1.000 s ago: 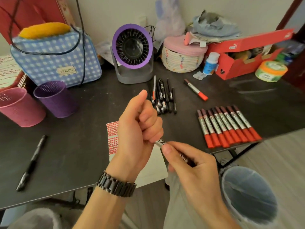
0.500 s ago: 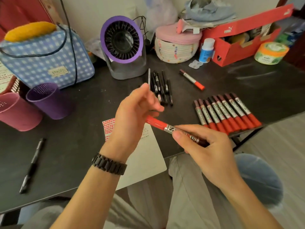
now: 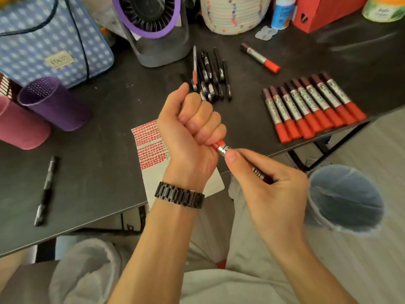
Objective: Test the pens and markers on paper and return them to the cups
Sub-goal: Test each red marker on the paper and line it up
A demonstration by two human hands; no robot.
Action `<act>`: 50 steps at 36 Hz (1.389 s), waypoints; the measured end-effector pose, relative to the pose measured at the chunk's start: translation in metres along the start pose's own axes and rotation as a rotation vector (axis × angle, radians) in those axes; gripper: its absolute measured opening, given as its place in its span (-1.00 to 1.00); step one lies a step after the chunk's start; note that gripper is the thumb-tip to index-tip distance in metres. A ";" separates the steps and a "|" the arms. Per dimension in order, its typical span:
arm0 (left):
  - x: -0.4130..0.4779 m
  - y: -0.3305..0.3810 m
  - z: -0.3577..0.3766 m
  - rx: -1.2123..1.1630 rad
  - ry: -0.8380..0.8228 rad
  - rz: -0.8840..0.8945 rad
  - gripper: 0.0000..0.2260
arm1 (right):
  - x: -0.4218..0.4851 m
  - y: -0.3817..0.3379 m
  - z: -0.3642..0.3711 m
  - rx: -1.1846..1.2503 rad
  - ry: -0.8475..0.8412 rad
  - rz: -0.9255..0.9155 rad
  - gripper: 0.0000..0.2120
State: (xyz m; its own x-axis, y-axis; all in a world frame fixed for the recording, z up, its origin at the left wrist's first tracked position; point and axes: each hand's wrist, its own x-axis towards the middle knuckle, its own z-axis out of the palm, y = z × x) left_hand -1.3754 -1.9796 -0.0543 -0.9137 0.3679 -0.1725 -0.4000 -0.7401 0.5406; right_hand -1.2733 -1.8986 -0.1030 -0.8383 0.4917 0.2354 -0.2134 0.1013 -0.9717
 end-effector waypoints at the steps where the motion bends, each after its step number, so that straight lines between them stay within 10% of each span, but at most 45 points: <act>1: 0.000 0.000 -0.001 0.005 -0.003 -0.010 -0.50 | -0.002 0.001 0.002 -0.003 0.012 0.002 -0.81; 8: 0.000 0.001 0.002 0.137 0.029 -0.034 -0.46 | -0.017 0.004 0.026 0.266 0.131 0.288 -0.87; 16: -0.003 0.011 -0.019 0.338 -0.032 -0.012 -0.49 | 0.004 0.013 0.007 0.162 -0.125 0.433 -0.77; 23: -0.009 0.013 -0.046 1.338 0.039 0.049 -0.71 | 0.035 0.010 -0.031 0.041 -0.275 0.374 -0.86; 38: -0.012 -0.033 -0.015 1.139 -0.161 0.157 -0.75 | 0.076 0.010 -0.065 0.346 0.101 0.379 -0.69; 43: 0.003 -0.048 -0.025 1.713 -0.450 0.170 -0.63 | 0.099 0.016 -0.094 0.130 0.081 0.277 -0.81; 50: 0.054 -0.062 -0.039 2.260 -0.180 0.290 -0.37 | 0.205 0.025 -0.187 -0.719 -0.072 0.205 -0.78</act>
State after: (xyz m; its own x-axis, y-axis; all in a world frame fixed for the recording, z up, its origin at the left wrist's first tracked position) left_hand -1.4033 -1.9360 -0.1291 -0.8477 0.5292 0.0356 0.5153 0.8059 0.2915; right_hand -1.3563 -1.6334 -0.0827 -0.8621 0.5061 0.0247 0.3103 0.5659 -0.7638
